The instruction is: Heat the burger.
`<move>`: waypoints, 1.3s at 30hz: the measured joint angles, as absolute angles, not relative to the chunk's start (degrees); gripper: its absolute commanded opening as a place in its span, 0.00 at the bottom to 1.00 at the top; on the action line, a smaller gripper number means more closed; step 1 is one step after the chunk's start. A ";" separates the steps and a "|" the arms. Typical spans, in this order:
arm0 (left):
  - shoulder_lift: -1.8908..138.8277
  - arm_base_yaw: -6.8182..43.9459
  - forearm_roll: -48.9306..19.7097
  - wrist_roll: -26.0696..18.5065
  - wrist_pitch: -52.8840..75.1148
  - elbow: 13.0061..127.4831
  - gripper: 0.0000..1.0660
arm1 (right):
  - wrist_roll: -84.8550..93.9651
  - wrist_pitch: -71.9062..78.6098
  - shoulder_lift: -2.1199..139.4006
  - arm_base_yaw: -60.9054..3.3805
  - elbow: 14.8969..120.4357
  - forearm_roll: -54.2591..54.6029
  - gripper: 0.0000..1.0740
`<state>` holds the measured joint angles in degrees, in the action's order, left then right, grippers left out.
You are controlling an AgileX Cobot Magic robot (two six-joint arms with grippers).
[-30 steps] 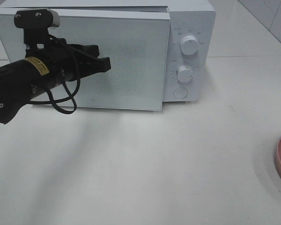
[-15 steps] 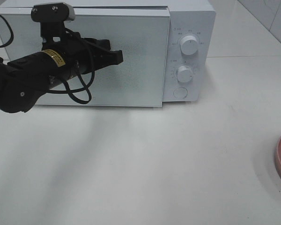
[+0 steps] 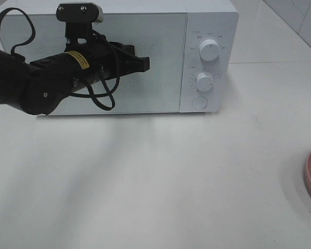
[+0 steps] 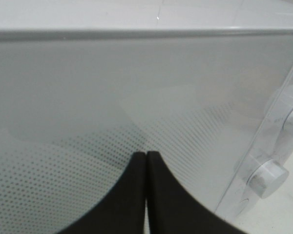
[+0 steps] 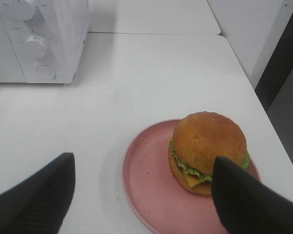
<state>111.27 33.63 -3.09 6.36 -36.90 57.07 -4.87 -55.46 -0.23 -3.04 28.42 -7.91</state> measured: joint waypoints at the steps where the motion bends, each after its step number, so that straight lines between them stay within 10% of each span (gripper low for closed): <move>1: 111.27 33.63 -3.09 6.36 -36.90 57.07 0.00 | -4.87 -55.46 -0.23 -3.04 28.42 -7.91 0.68; 20: 103.42 35.58 -5.21 7.05 -11.86 58.21 0.01 | -4.87 -55.46 -0.23 -3.04 28.42 -7.91 0.68; 23: 101.36 36.55 -5.21 7.05 -4.41 58.21 0.22 | -4.87 -55.46 -0.23 -3.04 28.42 -7.91 0.68; 24: 100.10 36.78 -5.21 7.05 0.69 58.21 0.53 | -4.87 -55.46 -0.23 -3.04 28.42 -7.91 0.68; 25: 100.10 36.78 -5.21 7.05 0.69 58.21 0.53 | -4.87 -55.46 -0.23 -3.04 28.42 -7.91 0.68; 27: 98.38 36.78 -5.21 7.05 7.51 58.21 0.97 | -4.87 -55.46 -0.23 -3.04 28.42 -7.91 0.68; 39: 90.99 36.78 -5.44 7.05 29.05 58.21 0.92 | -4.87 -55.52 -0.23 -3.04 28.42 -7.91 0.68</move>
<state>90.99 36.78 -5.44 7.05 29.05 58.21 -4.87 -55.52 -0.23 -3.04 28.42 -7.91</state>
